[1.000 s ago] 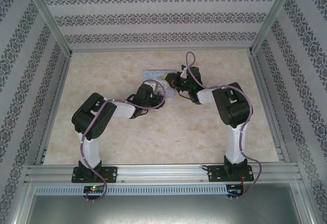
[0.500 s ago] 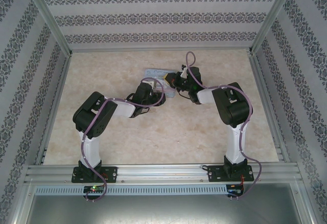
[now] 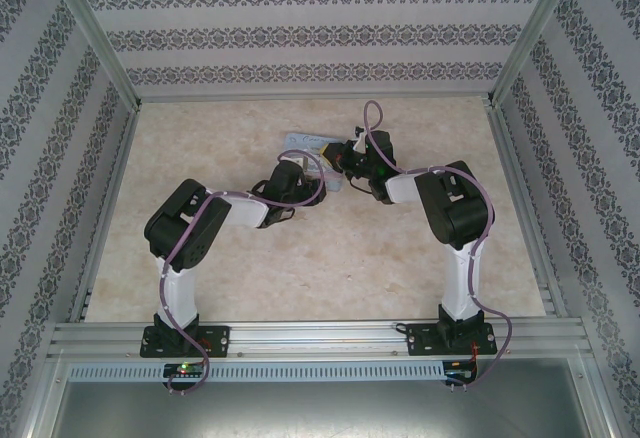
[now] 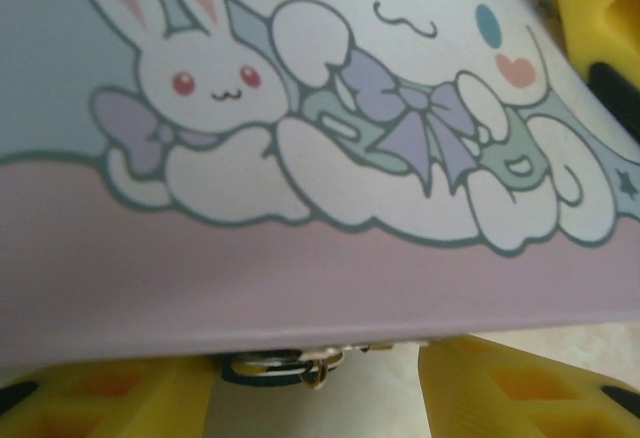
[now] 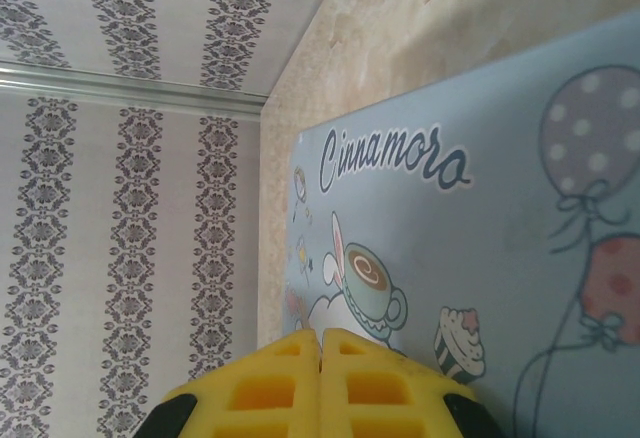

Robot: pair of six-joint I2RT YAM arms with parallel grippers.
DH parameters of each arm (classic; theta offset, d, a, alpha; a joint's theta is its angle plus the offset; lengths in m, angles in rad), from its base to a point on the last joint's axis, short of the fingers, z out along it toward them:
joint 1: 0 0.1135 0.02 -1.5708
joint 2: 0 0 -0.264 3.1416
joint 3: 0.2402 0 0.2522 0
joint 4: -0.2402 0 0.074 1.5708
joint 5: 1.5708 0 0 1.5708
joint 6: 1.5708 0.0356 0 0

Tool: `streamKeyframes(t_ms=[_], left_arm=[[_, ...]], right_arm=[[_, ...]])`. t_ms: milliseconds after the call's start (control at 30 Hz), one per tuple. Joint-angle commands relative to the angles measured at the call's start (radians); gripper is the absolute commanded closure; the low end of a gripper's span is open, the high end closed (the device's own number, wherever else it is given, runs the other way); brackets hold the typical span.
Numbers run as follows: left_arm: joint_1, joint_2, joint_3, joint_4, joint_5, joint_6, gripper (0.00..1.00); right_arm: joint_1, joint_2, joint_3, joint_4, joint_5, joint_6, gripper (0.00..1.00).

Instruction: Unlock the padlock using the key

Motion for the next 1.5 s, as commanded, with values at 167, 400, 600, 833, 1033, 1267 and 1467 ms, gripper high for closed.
streamKeyframes(t_ms=[167, 400, 600, 833, 1033, 1267, 1467], left_arm=[[0.010, 0.032, 0.056, -0.078, -0.040, 0.084, 0.42], [0.011, -0.007, 0.042, -0.089, -0.096, 0.164, 0.41], [0.011, -0.025, 0.033, -0.069, -0.100, 0.212, 0.40], [0.011, -0.065, 0.013, -0.036, -0.129, 0.239, 0.38], [0.019, -0.049, 0.031, -0.041, -0.096, 0.238, 0.35], [0.019, 0.004, 0.045, -0.033, -0.044, 0.216, 0.35], [0.020, 0.046, 0.067, -0.018, 0.043, 0.182, 0.35]], right_arm=[[0.021, 0.063, -0.033, -0.116, -0.020, 0.012, 1.00], [0.021, 0.063, -0.031, -0.118, -0.020, 0.010, 1.00], [0.021, 0.065, -0.031, -0.117, -0.020, 0.011, 1.00], [0.020, 0.068, -0.031, -0.118, -0.020, 0.010, 1.00], [0.021, 0.073, -0.034, -0.119, -0.018, 0.010, 1.00], [0.022, 0.074, -0.037, -0.117, -0.019, 0.009, 1.00], [0.019, 0.076, -0.039, -0.118, -0.020, 0.010, 1.00]])
